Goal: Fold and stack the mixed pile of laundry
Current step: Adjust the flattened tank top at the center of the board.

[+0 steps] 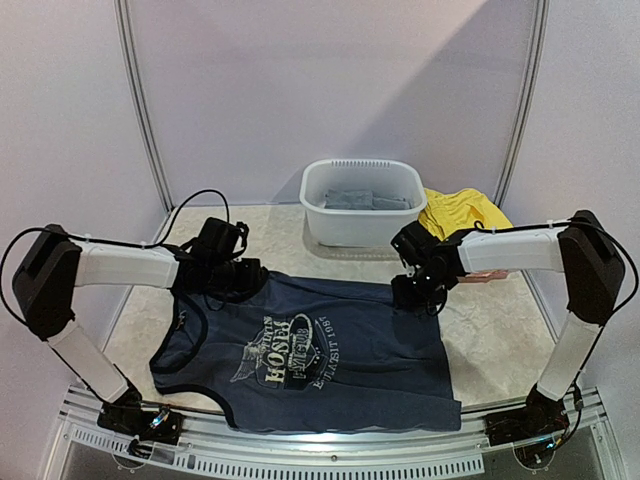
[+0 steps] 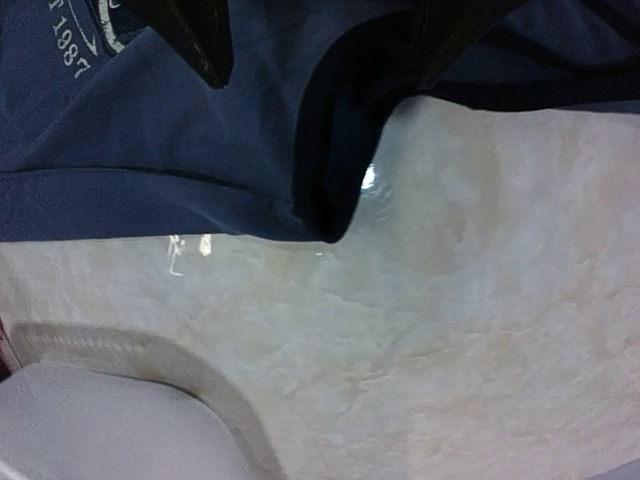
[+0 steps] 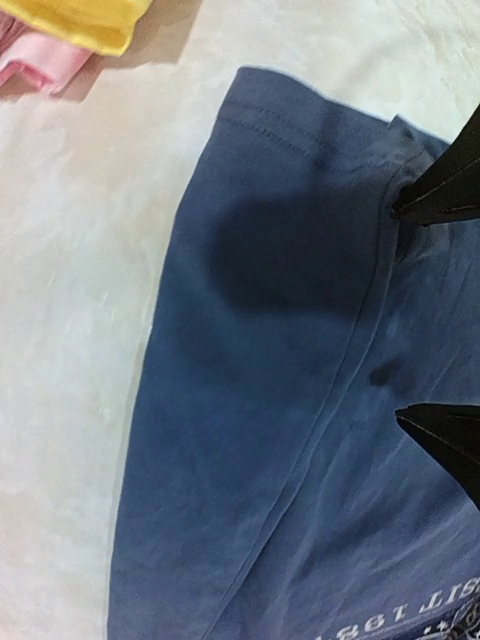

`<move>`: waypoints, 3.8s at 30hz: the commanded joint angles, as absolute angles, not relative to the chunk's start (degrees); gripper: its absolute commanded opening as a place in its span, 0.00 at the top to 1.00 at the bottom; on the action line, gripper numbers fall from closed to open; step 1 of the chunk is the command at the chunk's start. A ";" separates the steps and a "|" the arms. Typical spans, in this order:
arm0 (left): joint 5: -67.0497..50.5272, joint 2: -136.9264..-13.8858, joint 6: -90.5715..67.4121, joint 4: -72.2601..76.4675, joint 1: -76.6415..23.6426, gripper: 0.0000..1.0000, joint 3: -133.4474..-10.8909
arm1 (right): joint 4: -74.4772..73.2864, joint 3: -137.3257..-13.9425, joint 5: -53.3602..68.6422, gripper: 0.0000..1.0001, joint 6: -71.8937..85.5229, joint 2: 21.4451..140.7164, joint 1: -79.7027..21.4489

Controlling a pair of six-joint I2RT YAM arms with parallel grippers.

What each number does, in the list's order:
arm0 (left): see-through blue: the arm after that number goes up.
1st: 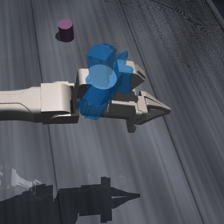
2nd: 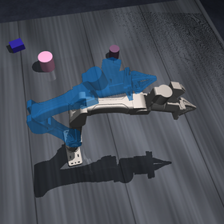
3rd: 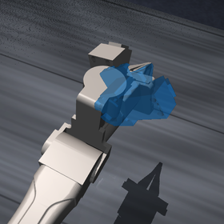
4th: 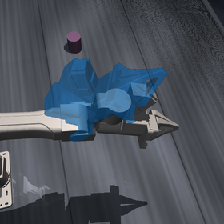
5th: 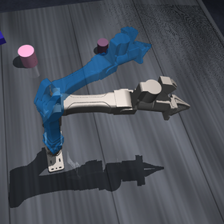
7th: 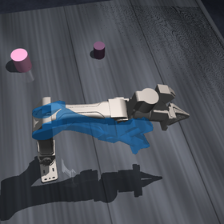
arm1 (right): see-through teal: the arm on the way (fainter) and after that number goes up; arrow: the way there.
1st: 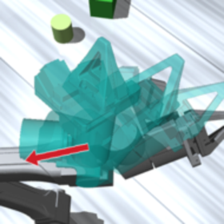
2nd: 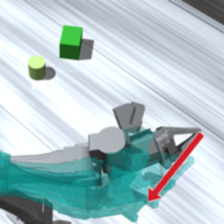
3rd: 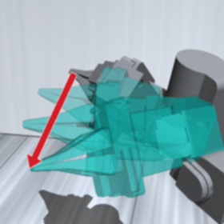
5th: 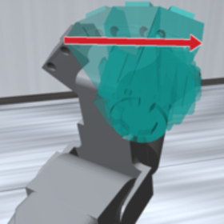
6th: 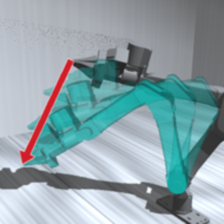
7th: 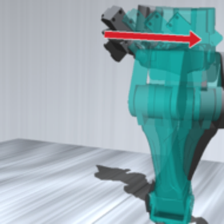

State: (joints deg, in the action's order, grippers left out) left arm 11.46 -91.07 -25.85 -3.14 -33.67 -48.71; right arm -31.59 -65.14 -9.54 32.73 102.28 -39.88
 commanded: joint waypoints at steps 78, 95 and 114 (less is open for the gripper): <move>15.25 -113.21 -23.29 -5.63 -29.00 1.00 -70.40 | -40.29 -89.51 -10.50 0.63 27.07 114.11 -24.26; 13.53 -112.57 -20.49 -6.43 -32.46 0.46 -70.53 | -34.37 -77.89 -0.95 0.46 26.98 99.84 -29.37; 12.13 -120.79 -22.59 -6.52 -29.80 1.00 -74.74 | -29.67 -60.00 0.54 0.46 28.04 83.38 -29.87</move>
State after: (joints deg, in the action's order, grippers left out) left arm 11.03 -119.24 -21.41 -7.55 -31.40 -74.22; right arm -30.65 -61.36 1.72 27.94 85.27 -29.93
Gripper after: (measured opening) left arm 0.024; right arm 0.539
